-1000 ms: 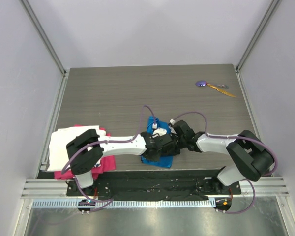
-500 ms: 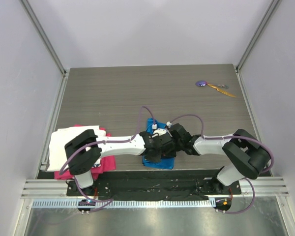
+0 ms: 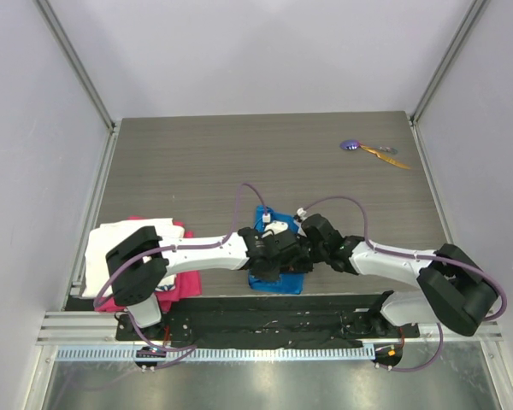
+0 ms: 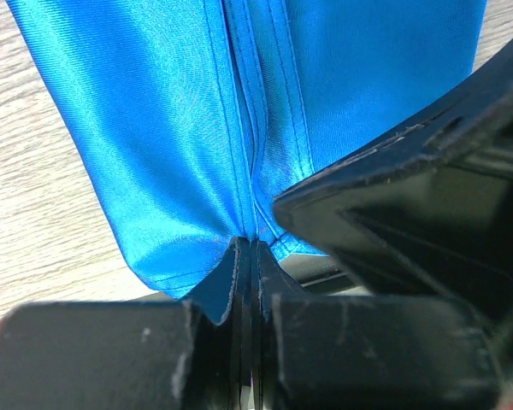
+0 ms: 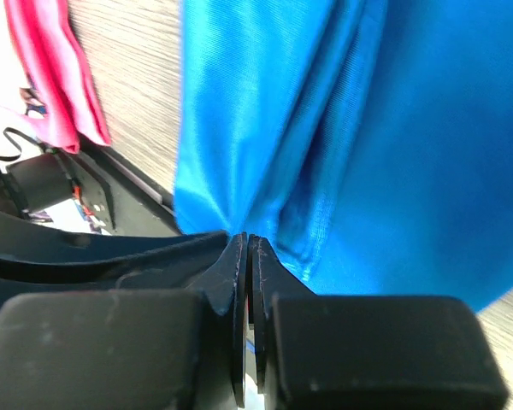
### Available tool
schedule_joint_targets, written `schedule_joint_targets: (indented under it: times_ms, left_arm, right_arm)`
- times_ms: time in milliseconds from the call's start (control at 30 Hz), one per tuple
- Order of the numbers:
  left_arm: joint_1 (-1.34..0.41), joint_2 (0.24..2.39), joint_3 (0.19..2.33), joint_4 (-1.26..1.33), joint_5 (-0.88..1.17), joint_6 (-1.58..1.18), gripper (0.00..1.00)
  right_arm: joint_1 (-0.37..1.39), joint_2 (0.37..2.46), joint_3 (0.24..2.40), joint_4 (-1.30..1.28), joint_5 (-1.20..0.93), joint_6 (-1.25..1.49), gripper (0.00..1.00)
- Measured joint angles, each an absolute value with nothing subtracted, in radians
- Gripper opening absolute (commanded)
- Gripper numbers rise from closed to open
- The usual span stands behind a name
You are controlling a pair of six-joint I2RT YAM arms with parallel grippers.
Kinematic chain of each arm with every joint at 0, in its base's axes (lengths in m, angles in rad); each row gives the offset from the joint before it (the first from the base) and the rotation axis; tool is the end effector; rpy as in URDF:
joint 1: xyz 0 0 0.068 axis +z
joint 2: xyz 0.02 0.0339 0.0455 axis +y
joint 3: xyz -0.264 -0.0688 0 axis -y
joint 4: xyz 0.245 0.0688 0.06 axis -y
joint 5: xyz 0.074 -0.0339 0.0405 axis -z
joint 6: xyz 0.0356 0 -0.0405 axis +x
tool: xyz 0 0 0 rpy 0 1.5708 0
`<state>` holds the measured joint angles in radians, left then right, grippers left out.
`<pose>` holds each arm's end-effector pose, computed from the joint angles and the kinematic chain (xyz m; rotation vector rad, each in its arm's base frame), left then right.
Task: Fold the napkin into a case and place the utensils inside
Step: Fold the lower triangle-folded napkin at the center of the board.
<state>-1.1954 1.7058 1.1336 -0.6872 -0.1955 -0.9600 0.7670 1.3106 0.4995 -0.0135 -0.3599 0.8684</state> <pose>0.1265 -0.3020 0.1892 0.2872 2.7978 -0.2583 0.1621 0.1736 0.1535 -0.0546 2.6778 1.0953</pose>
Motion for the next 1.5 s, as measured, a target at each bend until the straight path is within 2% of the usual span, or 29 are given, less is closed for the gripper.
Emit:
schedule_joint_targets:
  times_ms: [567, 1367, 1433, 1467, 1500]
  left_arm:
    - [-1.195, 1.693, 1.129, -0.674, -0.160, -0.968, 0.00]
    - [-1.195, 1.734, 1.060, -0.601, -0.156, -0.983, 0.00]
    - [-1.195, 1.732, 1.058, -0.596, -0.153, -0.984, 0.02]
    - [-1.195, 1.732, 1.058, -0.590, -0.150, -0.984, 0.09]
    - [-1.195, 1.732, 1.057, -0.586, -0.146, -0.984, 0.11]
  right_arm:
    - [0.844, 1.377, 0.421, 0.101, -0.340, 0.936, 0.01]
    - [0.795, 1.250, 0.375, -0.025, -0.257, 0.925, 0.01]
    - [0.781, 1.250, 0.375, -0.025, -0.256, 0.920, 0.01]
    - [0.775, 1.250, 0.376, -0.028, -0.255, 0.917, 0.01]
    - [0.771, 1.250, 0.377, -0.030, -0.255, 0.913, 0.01]
